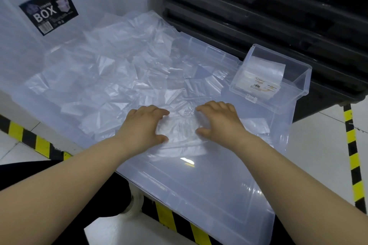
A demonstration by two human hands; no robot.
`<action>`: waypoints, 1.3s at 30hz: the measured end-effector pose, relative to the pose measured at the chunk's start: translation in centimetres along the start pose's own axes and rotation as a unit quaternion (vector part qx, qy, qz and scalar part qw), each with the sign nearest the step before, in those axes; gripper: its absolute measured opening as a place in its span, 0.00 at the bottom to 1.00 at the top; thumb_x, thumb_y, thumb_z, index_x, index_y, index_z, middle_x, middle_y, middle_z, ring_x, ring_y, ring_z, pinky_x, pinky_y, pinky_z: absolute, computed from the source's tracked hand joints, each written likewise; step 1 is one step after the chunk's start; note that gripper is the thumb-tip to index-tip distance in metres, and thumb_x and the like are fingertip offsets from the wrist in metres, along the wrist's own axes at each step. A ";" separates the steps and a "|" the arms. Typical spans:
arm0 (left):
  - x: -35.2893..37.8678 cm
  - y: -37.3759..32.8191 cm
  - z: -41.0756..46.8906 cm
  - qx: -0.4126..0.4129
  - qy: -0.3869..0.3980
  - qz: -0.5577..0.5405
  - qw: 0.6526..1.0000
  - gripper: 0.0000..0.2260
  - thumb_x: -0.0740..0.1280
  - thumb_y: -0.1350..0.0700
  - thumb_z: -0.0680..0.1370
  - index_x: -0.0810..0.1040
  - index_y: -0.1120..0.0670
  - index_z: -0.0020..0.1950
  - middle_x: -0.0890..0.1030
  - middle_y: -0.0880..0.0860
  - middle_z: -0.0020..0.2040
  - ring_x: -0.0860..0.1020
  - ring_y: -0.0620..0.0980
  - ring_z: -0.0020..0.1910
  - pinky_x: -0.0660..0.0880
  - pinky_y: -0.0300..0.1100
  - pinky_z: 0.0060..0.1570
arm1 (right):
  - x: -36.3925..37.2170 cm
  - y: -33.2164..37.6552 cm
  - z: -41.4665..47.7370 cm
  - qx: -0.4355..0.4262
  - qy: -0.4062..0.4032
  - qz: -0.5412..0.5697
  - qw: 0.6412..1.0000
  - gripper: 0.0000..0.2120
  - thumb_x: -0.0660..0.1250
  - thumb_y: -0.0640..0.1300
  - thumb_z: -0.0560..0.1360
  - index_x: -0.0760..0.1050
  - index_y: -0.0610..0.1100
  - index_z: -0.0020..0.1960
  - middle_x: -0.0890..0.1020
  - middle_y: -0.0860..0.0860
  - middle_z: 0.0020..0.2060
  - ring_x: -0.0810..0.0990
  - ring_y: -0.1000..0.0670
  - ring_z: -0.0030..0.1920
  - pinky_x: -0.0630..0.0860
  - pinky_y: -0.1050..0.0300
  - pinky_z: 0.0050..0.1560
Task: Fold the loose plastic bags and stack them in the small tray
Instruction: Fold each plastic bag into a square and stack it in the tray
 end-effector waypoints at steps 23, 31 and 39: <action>-4.6 1.9 -0.2 -0.103 0.006 -0.483 0.869 0.03 0.70 0.63 0.71 0.78 0.58 0.38 0.78 0.46 0.29 0.75 0.43 0.30 0.69 0.32 0.34 | -2.3 -1.1 -2.2 0.050 0.118 0.267 0.955 0.13 0.68 0.41 0.73 0.68 0.43 0.33 0.71 0.54 0.28 0.68 0.61 0.29 0.64 0.69 0.30; -6.4 3.3 0.1 -0.118 -0.223 -0.516 0.818 0.12 0.63 0.60 0.78 0.71 0.50 0.60 0.80 0.44 0.47 0.79 0.42 0.44 0.72 0.35 0.49 | -1.5 -0.7 -1.8 0.163 -0.012 0.511 0.844 0.13 0.66 0.37 0.74 0.71 0.44 0.31 0.73 0.54 0.22 0.69 0.59 0.22 0.67 0.68 0.26; 0.0 -2.6 -0.8 0.257 -0.147 0.061 0.953 0.26 0.68 0.56 0.58 0.80 0.58 0.57 0.81 0.58 0.55 0.82 0.56 0.50 0.75 0.52 0.48 | 2.8 -1.0 -1.0 0.288 -0.007 0.578 0.764 0.13 0.58 0.38 0.79 0.72 0.47 0.38 0.76 0.49 0.33 0.74 0.51 0.33 0.70 0.60 0.34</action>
Point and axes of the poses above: each hand's wrist, its own z-axis towards the middle knuckle, its own x-axis out of the palm, y = z × x, the point moved 6 cm from there along z, towards the middle knuckle
